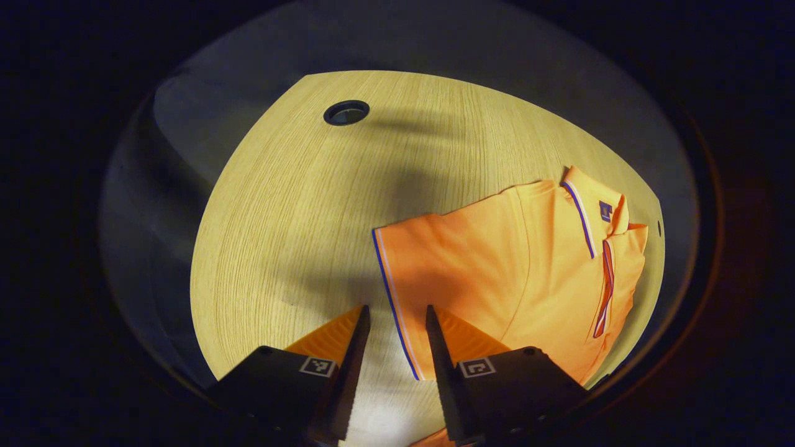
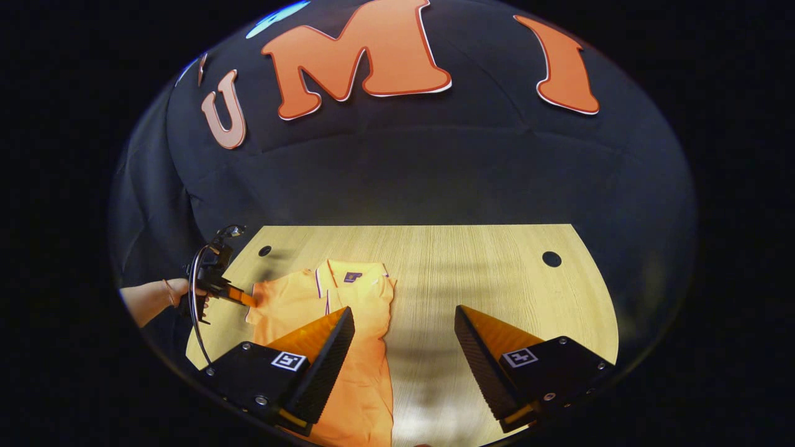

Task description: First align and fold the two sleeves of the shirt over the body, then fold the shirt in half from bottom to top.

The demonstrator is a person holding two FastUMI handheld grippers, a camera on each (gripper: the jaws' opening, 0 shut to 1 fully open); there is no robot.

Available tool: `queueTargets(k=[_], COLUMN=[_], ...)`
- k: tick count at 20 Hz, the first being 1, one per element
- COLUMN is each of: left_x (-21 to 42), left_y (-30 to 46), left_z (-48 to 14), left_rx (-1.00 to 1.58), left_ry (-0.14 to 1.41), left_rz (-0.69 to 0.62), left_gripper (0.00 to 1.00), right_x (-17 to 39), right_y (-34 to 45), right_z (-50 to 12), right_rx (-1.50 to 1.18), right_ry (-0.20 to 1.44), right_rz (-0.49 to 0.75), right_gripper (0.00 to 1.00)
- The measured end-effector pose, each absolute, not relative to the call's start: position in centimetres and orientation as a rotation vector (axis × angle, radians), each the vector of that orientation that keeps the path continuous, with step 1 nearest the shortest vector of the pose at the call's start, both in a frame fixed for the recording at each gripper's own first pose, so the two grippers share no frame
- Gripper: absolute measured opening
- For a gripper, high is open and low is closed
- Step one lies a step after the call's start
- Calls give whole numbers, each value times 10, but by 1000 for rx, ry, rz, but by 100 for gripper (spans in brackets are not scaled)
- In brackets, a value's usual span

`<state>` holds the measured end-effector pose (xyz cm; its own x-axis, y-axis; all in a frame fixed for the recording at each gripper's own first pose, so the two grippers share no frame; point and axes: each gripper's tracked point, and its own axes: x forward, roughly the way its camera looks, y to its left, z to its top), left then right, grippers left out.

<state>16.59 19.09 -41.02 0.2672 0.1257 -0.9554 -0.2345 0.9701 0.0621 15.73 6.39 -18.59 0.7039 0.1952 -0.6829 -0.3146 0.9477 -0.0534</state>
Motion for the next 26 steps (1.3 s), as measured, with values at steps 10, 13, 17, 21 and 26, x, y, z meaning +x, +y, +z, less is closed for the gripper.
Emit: queueTargets(k=[10,13,17,21,26], left_x=[182,191,200,202,204], left_y=[158,117,54,-6,-57], left_z=[-349,-327,-312,-321,-359], left_rx=[45,66,120,179,180], left_ry=[1142,1093,1065,1095,1155], left_rz=[145,74,-38,-109,-129], left_gripper=[9,9,9,9,9], right_x=[146,143,140,133,123], right_y=[61,59,54,41,25], right_z=[-173,-166,-161,-160,-169], right_rx=[-145,-131,-117,-110,-81], right_ry=[698,680,668,666,688], right_rz=[282,284,283,270,254], right_gripper=[99,99,99,99,99])
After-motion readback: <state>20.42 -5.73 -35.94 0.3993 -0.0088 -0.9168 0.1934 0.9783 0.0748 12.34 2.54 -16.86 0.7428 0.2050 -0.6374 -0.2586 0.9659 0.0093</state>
